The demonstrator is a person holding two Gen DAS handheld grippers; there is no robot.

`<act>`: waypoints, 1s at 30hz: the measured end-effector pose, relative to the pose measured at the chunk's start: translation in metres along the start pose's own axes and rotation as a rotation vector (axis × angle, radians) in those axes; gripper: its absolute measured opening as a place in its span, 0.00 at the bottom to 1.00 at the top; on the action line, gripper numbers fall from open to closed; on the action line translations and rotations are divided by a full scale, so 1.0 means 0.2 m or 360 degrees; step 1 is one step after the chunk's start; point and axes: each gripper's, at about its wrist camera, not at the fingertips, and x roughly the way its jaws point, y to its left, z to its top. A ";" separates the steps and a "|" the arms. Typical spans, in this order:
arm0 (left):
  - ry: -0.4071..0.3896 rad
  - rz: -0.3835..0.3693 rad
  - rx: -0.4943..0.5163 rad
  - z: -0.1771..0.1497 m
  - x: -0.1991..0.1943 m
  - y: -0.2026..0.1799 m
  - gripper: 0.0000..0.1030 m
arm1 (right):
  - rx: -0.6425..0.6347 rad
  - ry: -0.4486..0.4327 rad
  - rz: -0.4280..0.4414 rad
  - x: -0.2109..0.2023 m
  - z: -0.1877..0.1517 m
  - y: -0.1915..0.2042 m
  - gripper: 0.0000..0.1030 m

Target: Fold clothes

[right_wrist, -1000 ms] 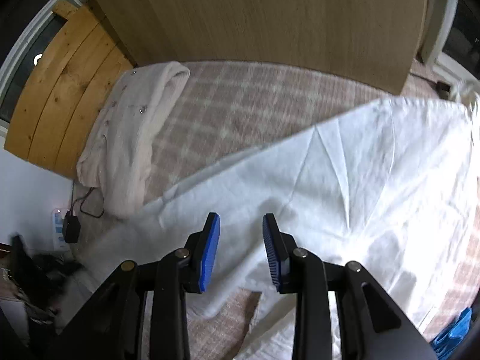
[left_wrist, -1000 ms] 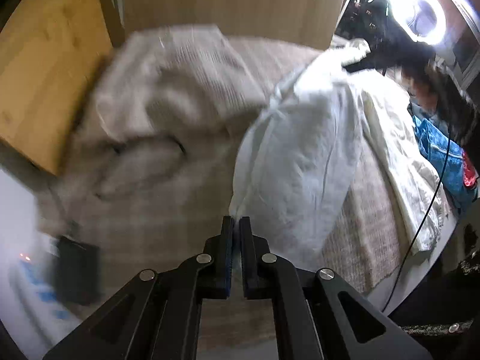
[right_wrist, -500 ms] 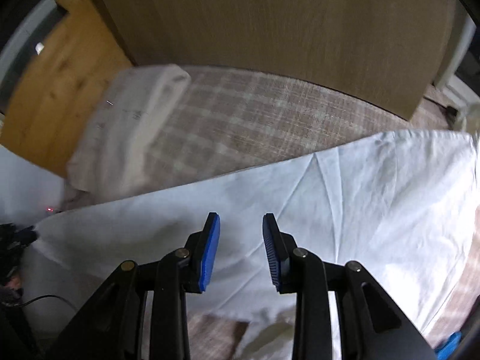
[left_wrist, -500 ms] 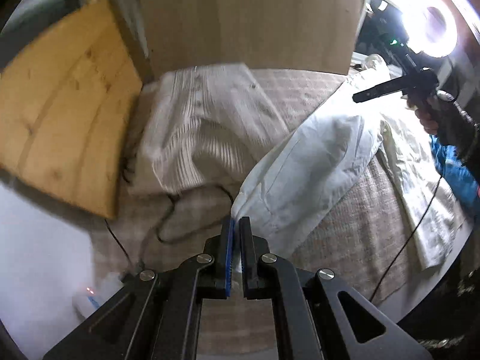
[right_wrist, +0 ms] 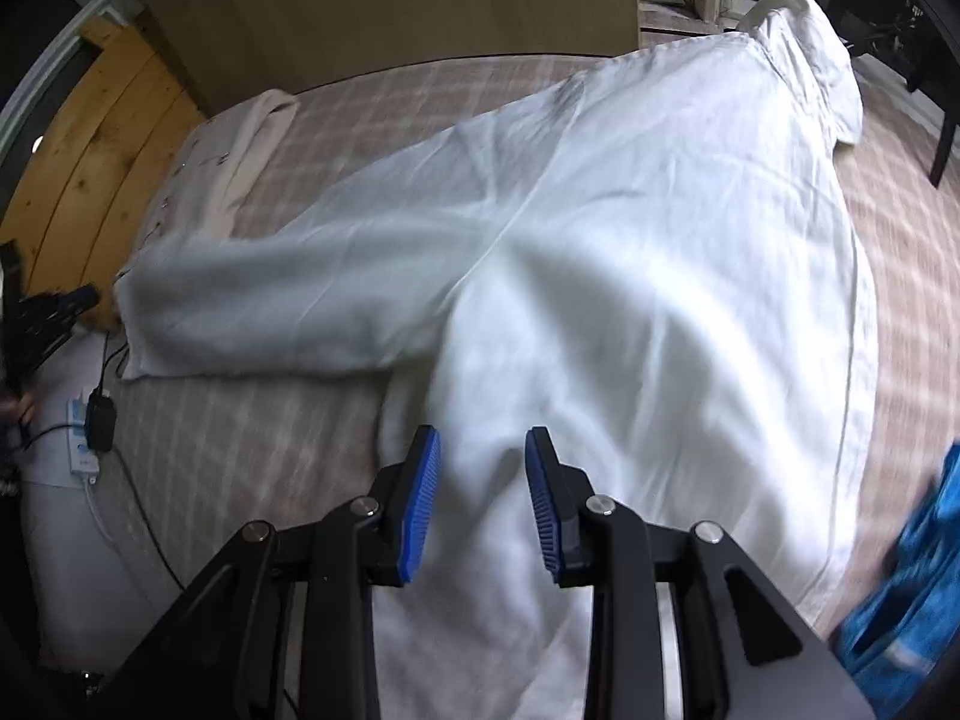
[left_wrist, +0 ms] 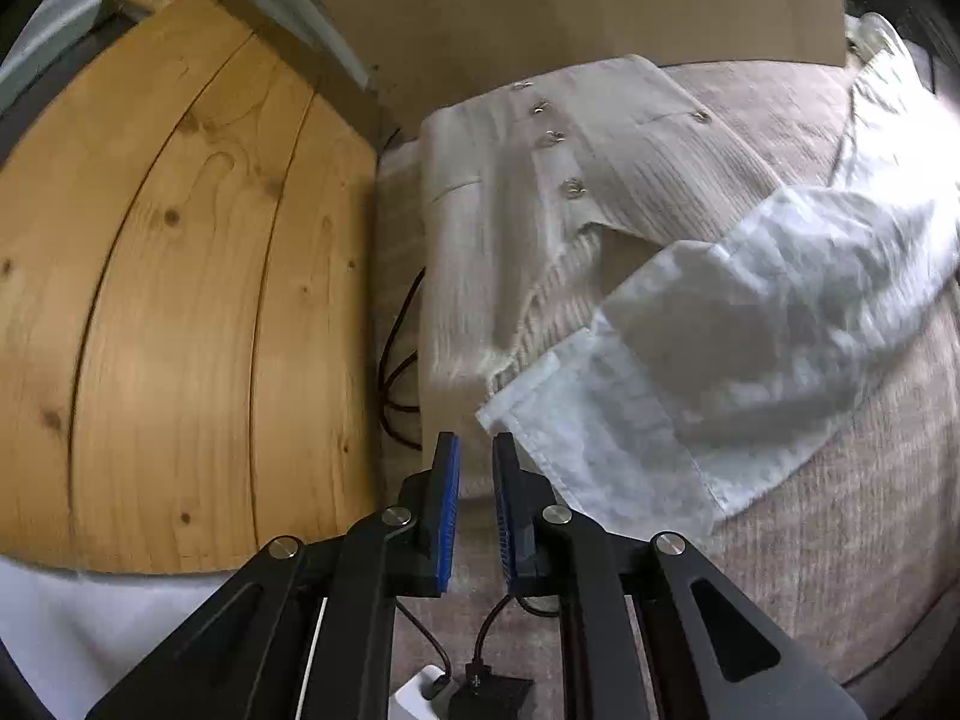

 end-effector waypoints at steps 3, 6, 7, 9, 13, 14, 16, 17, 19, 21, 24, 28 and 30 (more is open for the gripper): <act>-0.0120 -0.0068 -0.0031 -0.01 -0.16 -0.02 0.11 | -0.0014 -0.0012 -0.0053 0.02 -0.06 0.08 0.29; -0.0259 -0.0391 0.0032 0.00 -0.34 -0.22 0.19 | -0.0060 0.0013 -0.0205 0.08 -0.10 0.15 0.29; -0.0276 -0.0520 0.0097 0.02 -0.37 -0.35 0.21 | -0.0077 0.0030 -0.0274 0.10 -0.11 0.16 0.29; -0.0283 -0.0725 0.0246 0.06 -0.38 -0.61 0.23 | -0.0073 0.0075 -0.0300 0.15 -0.12 0.14 0.29; -0.0259 -0.1015 0.0487 0.19 -0.30 -1.10 0.22 | 0.0013 0.0076 -0.0193 0.12 -0.12 0.03 0.03; -0.0226 -0.1088 0.0506 0.22 -0.26 -1.18 0.23 | 0.0034 0.0066 -0.0173 0.09 -0.12 0.00 0.03; -0.0186 -0.1138 0.0543 0.26 -0.20 -1.31 0.25 | 0.0055 0.0037 -0.0161 0.02 -0.11 -0.03 0.05; -0.0176 -0.1131 0.0558 0.28 -0.17 -1.36 0.22 | 0.0045 0.0013 -0.0161 -0.01 -0.11 -0.03 0.05; -0.0135 -0.1146 0.0540 0.32 -0.13 -1.41 0.21 | -0.0042 -0.0036 -0.0212 -0.05 -0.12 0.01 0.04; -0.0095 -0.1161 0.0521 0.36 -0.09 -1.45 0.21 | -0.0054 -0.0023 -0.0238 -0.04 -0.11 0.00 0.04; -0.0136 -0.1061 0.0543 0.39 -0.10 -1.49 0.21 | 0.0062 0.0004 -0.0082 -0.03 -0.10 -0.07 0.03; -0.0184 -0.1169 0.0539 0.38 -0.18 -1.48 0.21 | 0.0139 -0.0006 0.0050 -0.07 -0.10 -0.15 0.03; -0.0200 -0.1255 0.0565 0.37 -0.22 -1.51 0.23 | 0.0178 -0.0012 0.0117 -0.09 -0.10 -0.19 0.03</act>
